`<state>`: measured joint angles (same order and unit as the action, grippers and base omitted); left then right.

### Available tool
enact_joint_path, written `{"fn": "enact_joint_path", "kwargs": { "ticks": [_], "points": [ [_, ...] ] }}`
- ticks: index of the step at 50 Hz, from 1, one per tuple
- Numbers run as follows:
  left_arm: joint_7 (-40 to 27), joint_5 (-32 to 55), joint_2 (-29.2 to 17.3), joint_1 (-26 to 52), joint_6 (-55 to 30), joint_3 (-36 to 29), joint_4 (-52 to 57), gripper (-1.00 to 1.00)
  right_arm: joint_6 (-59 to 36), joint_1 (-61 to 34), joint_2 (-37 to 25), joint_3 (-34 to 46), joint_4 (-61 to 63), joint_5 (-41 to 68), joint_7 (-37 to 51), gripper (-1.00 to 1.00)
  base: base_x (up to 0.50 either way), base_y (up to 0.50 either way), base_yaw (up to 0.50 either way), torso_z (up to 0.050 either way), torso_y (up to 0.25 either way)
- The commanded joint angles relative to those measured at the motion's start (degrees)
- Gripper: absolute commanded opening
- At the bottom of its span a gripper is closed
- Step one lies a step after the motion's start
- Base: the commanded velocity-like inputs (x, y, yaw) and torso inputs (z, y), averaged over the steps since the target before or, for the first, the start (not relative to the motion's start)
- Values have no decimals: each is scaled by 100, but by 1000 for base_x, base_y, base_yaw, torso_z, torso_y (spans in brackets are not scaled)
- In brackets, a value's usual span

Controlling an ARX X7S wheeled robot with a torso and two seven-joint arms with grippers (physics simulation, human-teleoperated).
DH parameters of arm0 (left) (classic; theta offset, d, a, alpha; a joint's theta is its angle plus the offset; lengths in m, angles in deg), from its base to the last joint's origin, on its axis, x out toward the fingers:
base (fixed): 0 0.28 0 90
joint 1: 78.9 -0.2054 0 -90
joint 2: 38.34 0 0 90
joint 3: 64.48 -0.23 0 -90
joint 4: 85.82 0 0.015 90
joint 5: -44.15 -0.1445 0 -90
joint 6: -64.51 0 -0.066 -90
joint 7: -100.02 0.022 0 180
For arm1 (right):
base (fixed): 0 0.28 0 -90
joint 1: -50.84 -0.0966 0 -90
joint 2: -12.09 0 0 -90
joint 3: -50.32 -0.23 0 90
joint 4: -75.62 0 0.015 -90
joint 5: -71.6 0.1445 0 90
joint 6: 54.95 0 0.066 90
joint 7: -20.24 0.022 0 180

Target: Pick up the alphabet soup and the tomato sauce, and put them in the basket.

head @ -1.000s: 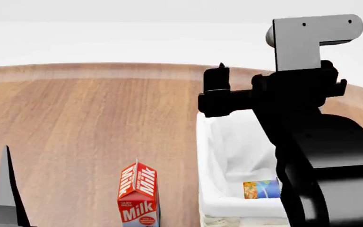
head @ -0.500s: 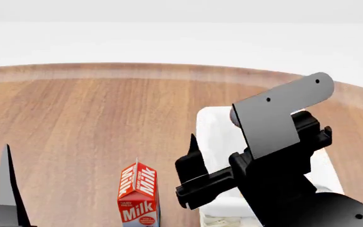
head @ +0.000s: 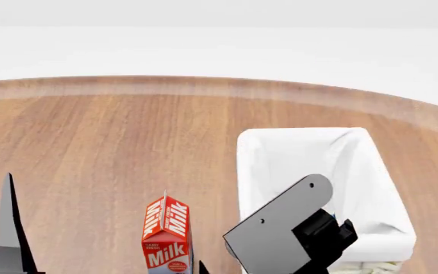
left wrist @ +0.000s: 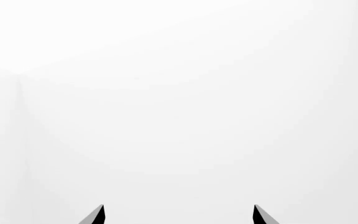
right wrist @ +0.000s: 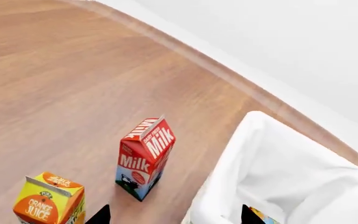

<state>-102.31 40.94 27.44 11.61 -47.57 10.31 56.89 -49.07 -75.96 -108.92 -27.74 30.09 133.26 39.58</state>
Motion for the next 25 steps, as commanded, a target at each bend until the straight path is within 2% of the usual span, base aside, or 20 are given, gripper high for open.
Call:
{"fn": "enact_joint_path", "kwargs": {
  "ticks": [1,3,5,8,9,10,12,13,14,20,21,23,25],
  "points": [
    [0,-14,-8,34,-95,-22,76,100,296,403,-345,589,215,-182,-94,100,0,0,0,0,0],
    [-1,-5,-8,35,-92,-16,75,100,-209,153,-196,262,180,444,140,100,0,0,0,0,0],
    [0,-9,-12,36,-87,-27,68,100,228,428,-399,625,253,-14,-91,100,0,0,0,0,0],
    [-7,-9,-17,22,-87,-23,78,100,229,483,-481,721,353,40,-144,100,0,0,0,0,0],
    [-10,-10,-18,19,-91,-22,84,100,-90,295,-376,483,338,456,68,100,0,0,0,0,0],
    [-11,-12,-23,12,-97,-20,102,100,138,479,-487,691,403,199,-60,100,0,0,0,0,0],
    [-13,-11,-24,16,-99,-20,93,100,-165,317,-413,430,393,676,166,100,0,0,0,0,0],
    [-11,-4,-25,17,-96,-18,91,100,90,499,-521,627,453,359,35,100,0,0,0,0,0],
    [-10,-5,-25,25,-104,-21,92,100,-167,341,-454,410,418,792,235,100,0,0,0,0,0],
    [-13,-22,-25,39,-117,-51,93,100,-257,404,-480,311,393,1227,484,100,0,0,0,0,0],
    [-13,-15,-26,38,-114,-46,88,100,24,628,-593,563,462,780,260,100,0,0,0,0,0],
    [-15,-7,-29,39,-117,-36,88,100,-261,578,-551,452,319,1281,544,100,0,0,0,0,0],
    [-16,-11,-37,35,-118,-34,90,100,-164,733,-683,733,379,954,432,100,0,0,0,0,0]
  ]
}}
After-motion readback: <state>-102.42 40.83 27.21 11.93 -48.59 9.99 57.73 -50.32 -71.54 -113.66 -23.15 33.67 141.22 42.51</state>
